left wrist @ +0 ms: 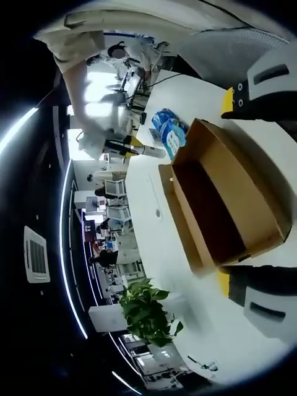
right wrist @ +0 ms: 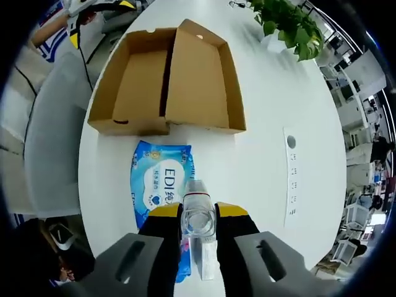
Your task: Operate the shoe box by opening the lid, removing the specified soft item, and placing it in the target area until the item is outside and the box remains undamaged.
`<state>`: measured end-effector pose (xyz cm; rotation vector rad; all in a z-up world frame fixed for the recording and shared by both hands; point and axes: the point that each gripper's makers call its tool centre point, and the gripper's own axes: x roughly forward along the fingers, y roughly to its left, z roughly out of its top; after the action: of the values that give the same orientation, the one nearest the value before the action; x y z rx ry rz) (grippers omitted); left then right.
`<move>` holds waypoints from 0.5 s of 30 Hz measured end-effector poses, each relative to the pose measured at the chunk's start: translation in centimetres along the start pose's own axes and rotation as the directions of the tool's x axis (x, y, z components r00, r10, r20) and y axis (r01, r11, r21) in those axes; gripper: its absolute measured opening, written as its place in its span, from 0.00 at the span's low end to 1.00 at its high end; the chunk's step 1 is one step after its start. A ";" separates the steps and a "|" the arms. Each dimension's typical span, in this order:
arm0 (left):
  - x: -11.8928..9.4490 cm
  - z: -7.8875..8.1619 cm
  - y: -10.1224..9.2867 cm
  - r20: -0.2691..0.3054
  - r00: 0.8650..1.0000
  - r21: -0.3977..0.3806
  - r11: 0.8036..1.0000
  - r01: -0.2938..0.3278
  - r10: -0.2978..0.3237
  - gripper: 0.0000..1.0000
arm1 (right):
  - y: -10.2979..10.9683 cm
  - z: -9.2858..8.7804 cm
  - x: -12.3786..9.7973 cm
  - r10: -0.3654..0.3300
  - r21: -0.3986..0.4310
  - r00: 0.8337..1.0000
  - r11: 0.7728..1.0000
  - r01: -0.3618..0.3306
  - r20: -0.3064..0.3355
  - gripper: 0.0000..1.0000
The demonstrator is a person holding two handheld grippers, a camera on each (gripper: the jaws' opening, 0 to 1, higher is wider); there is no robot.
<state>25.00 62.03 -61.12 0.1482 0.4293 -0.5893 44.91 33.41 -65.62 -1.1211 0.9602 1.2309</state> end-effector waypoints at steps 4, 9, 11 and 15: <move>-0.2 -0.3 0.0 -0.002 1.000 -0.007 1.000 -0.008 0.008 1.00 | -0.3 0.0 1.0 0.016 0.008 1.000 1.000 -0.016 -0.021 0.18; -0.6 -0.9 0.2 -0.009 1.000 -0.017 1.000 -0.019 0.018 1.00 | -1.0 -0.7 2.2 0.022 0.026 0.998 0.999 -0.020 -0.055 0.18; -0.8 -1.1 0.3 -0.012 1.000 -0.021 0.999 -0.024 0.024 1.00 | -1.1 -0.9 2.6 0.029 0.028 0.997 0.999 -0.027 -0.065 0.18; -1.1 -1.6 0.5 -0.018 0.999 -0.036 0.999 -0.034 0.034 1.00 | -1.2 -1.7 3.5 0.041 0.031 0.994 0.999 -0.038 -0.103 0.18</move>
<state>23.89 63.41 -62.05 0.1261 0.4527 -0.5469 46.56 32.50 -69.24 -1.1571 1.0795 1.1964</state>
